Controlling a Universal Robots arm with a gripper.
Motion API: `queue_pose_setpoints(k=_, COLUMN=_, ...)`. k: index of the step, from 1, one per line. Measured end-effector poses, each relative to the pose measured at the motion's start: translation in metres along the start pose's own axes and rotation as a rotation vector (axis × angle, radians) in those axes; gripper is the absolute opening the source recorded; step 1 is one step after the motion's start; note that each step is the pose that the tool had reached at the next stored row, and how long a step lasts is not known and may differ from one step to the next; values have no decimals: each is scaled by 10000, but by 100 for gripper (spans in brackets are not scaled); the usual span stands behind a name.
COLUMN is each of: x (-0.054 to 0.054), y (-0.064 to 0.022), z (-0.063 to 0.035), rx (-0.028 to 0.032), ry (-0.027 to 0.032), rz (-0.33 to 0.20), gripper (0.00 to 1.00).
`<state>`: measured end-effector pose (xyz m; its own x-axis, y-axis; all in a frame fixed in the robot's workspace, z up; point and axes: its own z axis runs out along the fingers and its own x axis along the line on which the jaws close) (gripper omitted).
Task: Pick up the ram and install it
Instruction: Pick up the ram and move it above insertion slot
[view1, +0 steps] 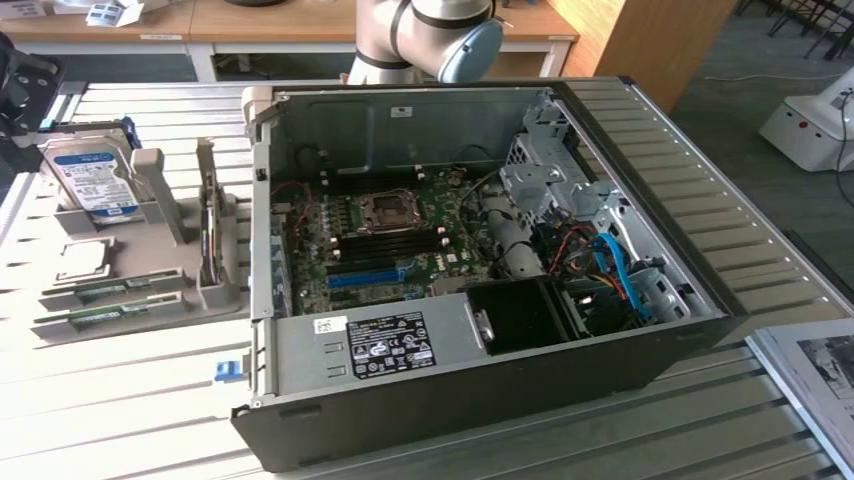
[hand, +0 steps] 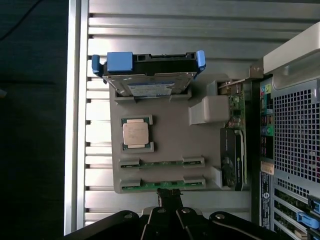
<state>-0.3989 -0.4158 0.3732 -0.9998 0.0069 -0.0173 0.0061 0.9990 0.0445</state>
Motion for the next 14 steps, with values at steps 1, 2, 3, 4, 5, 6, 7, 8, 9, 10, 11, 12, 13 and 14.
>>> queue_pose_setpoints(k=1, x=0, y=0, z=0, rx=-2, ry=4, rz=-86, gripper=10)
queue_pose_setpoints(k=2, x=0, y=0, z=0, rx=-3, ry=8, rz=-177, gripper=10)
queue_pose_setpoints(k=3, x=0, y=0, z=0, rx=-5, ry=12, rz=-279, gripper=10)
queue_pose_setpoints(k=4, x=0, y=0, z=0, rx=-7, ry=18, rz=-387, gripper=10)
queue_pose_setpoints(k=5, x=-1, y=0, z=0, rx=-9, ry=23, rz=-497, gripper=10)
queue_pose_setpoints(k=6, x=0, y=0, z=0, rx=-11, ry=29, rz=-609, gripper=10)
queue_pose_setpoints(k=7, x=0, y=0, z=1, rx=-13, ry=34, rz=-719, gripper=10)
queue_pose_setpoints(k=8, x=0, y=0, z=0, rx=-14, ry=42, rz=-834, gripper=10)
queue_pose_setpoints(k=9, x=-1, y=0, z=1, rx=-16, ry=47, rz=-943, gripper=10)
queue_pose_setpoints(k=10, x=-1, y=0, z=1, rx=-18, ry=54, rz=-1052, gripper=10)
queue_pose_setpoints(k=11, x=0, y=0, z=1, rx=-21, ry=61, rz=-1167, gripper=10)
queue_pose_setpoints(k=12, x=0, y=0, z=1, rx=-22, ry=68, rz=-1283, gripper=10)
queue_pose_setpoints(k=13, x=0, y=0, z=1, rx=-24, ry=73, rz=-1389, gripper=10)
queue_pose_setpoints(k=14, x=0, y=0, z=1, rx=-27, ry=78, rz=-1500, gripper=10)
